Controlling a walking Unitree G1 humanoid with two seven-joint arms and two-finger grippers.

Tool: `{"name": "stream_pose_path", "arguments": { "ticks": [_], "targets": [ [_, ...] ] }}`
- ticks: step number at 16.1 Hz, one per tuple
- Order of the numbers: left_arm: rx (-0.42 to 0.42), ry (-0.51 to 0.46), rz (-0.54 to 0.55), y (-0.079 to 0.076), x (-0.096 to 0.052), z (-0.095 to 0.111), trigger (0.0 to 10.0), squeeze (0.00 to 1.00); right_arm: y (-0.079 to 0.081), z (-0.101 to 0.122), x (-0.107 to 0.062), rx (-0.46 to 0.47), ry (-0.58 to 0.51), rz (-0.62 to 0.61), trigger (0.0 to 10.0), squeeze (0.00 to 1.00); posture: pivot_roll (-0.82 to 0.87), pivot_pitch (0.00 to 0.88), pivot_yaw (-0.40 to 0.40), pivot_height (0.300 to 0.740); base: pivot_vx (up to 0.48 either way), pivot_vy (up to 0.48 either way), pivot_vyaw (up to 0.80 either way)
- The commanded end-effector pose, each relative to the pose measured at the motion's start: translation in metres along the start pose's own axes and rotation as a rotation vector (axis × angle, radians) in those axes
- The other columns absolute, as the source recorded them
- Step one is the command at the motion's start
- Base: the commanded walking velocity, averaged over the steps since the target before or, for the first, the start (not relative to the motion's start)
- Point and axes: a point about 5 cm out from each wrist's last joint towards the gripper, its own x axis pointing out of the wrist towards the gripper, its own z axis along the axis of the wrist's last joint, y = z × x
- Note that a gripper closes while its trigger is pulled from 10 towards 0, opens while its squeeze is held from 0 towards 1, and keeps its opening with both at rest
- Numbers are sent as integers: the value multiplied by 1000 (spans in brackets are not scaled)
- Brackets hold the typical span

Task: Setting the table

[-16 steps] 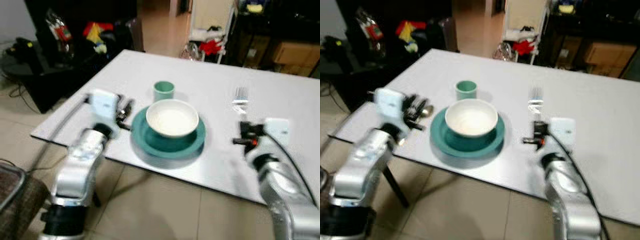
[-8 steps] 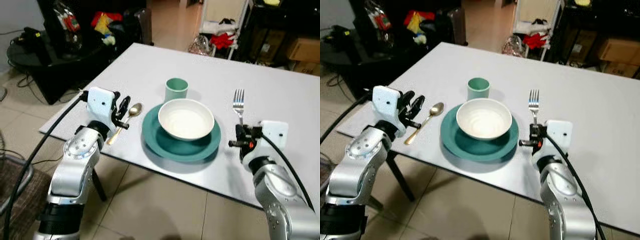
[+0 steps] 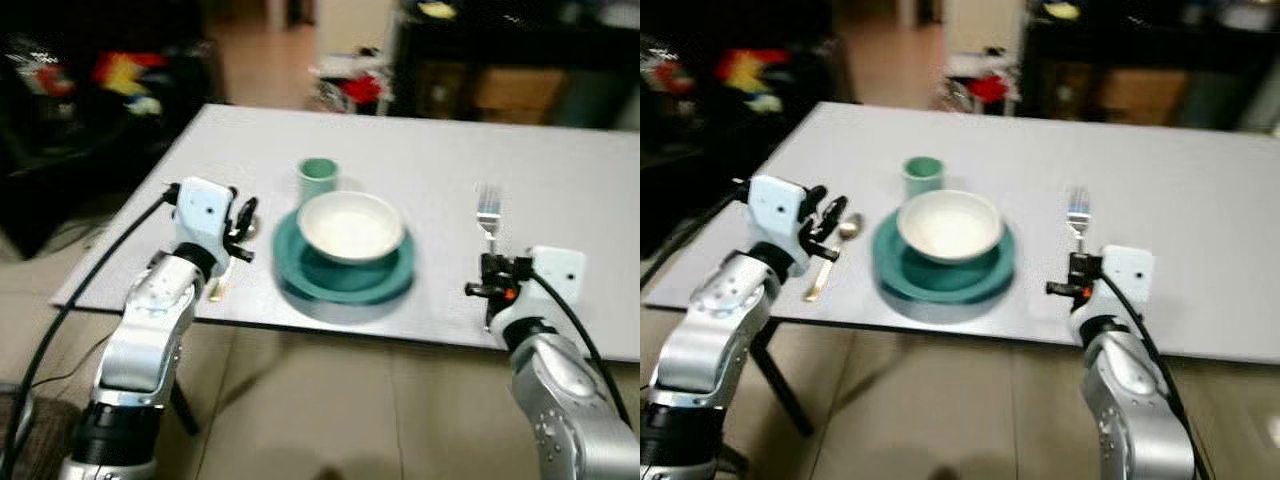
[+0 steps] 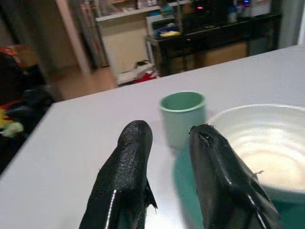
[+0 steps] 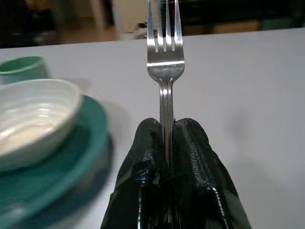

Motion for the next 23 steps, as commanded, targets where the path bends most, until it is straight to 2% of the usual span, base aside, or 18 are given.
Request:
{"name": "stream_pose_path", "arguments": {
  "ticks": [1,6,9,11,12,13,16,19,23],
  "targets": [
    [-12,-16,-3,-1,2,5,10000,0,-1,8,1,-15,-19,21,10000,0,0,0,23,740,0,0,0],
    [2,4,-5,1,-1,2,10000,0,1,11,17,-45,12,108,10000,0,5,0,17,740,0,0,0],
    [-9,4,-38,4,-5,3,10000,0,2,9,44,-54,56,141,10000,0,23,0,7,740,0,0,0],
    [-13,-22,-113,4,-10,9,10000,0,2,10,62,-55,76,135,10000,0,37,0,-4,740,0,0,0],
    [-28,-46,-198,2,-16,15,10000,0,4,10,74,-36,97,152,10000,0,50,0,-14,740,0,0,0],
    [-40,-60,-408,-11,-28,23,10000,0,4,6,88,-28,137,174,10000,0,63,0,-22,740,0,0,0],
    [-20,8,-639,-31,-45,23,10000,0,3,-4,106,5,198,181,10000,0,82,0,-18,740,0,0,0],
    [1,51,-677,-35,-46,21,10000,0,3,-8,127,20,243,179,10000,0,94,0,-10,740,0,0,0],
    [42,137,-713,-36,-49,14,10000,0,5,-10,137,48,264,176,10000,0,106,0,-1,740,0,0,0]
  ]
}}
